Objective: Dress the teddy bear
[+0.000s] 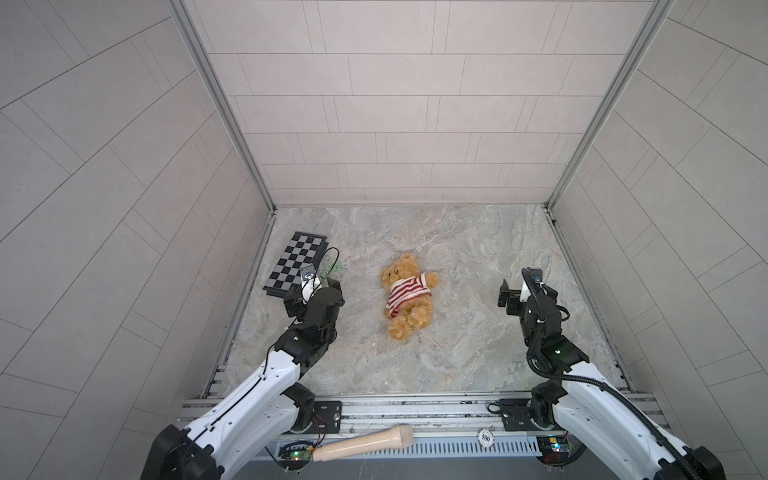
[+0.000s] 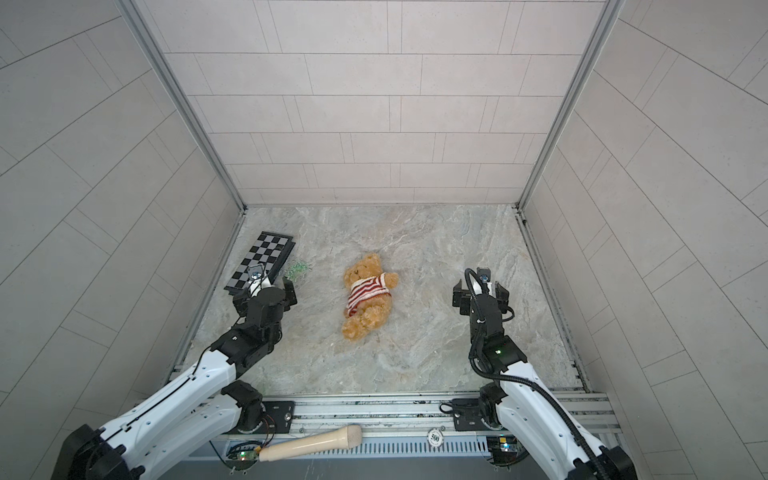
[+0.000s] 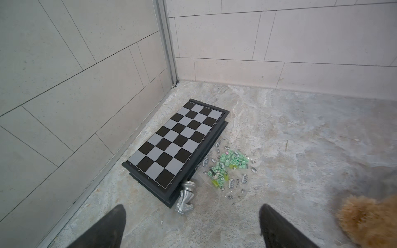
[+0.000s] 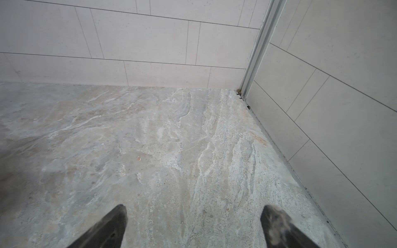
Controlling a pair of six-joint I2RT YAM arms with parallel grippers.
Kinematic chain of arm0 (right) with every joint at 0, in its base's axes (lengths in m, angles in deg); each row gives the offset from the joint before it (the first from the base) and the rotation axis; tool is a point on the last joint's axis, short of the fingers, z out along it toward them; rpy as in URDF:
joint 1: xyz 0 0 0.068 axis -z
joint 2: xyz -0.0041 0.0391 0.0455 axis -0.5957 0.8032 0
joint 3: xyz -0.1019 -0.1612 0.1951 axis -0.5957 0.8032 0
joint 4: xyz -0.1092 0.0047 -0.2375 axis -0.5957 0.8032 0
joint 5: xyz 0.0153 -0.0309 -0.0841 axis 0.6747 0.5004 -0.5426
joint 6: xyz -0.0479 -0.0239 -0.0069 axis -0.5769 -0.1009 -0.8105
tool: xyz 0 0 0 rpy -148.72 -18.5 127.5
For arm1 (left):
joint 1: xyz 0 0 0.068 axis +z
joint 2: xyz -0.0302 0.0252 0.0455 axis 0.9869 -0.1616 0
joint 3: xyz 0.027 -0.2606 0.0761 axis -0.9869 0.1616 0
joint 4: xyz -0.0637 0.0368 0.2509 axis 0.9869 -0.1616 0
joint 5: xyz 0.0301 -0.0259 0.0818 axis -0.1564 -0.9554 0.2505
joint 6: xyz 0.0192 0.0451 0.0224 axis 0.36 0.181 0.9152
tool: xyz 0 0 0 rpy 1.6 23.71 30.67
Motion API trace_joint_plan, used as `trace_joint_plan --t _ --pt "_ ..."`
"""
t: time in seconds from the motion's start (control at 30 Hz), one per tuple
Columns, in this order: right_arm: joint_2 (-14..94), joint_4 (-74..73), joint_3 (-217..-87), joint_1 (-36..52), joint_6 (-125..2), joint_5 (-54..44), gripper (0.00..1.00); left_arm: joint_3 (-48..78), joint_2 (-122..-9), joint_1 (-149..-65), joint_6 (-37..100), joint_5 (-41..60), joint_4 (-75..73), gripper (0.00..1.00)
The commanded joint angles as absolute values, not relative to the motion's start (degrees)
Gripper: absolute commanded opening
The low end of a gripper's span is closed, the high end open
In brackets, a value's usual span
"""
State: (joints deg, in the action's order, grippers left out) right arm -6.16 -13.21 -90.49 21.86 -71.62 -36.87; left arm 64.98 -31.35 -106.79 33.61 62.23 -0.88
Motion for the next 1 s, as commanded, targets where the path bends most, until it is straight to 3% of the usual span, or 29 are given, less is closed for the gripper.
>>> trace_joint_plan --t 0.0,0.17,0.47,0.97 --pt "-3.03 -22.37 -89.37 24.81 -71.55 -35.2 1.0 67.76 -31.9 -104.25 41.07 59.83 10.61 1.0" --pt "4.9 -30.36 -89.22 27.32 -71.41 -35.65 1.0 71.59 -34.88 -100.53 46.97 54.82 22.17 1.0" --pt "17.18 -42.99 -90.38 28.39 -72.64 -37.37 0.99 74.87 -43.36 -94.15 45.36 47.34 33.57 1.0" --pt "27.91 -54.21 -89.53 28.83 -76.5 -38.08 0.97 71.17 -51.96 -91.46 46.04 44.14 39.17 1.0"
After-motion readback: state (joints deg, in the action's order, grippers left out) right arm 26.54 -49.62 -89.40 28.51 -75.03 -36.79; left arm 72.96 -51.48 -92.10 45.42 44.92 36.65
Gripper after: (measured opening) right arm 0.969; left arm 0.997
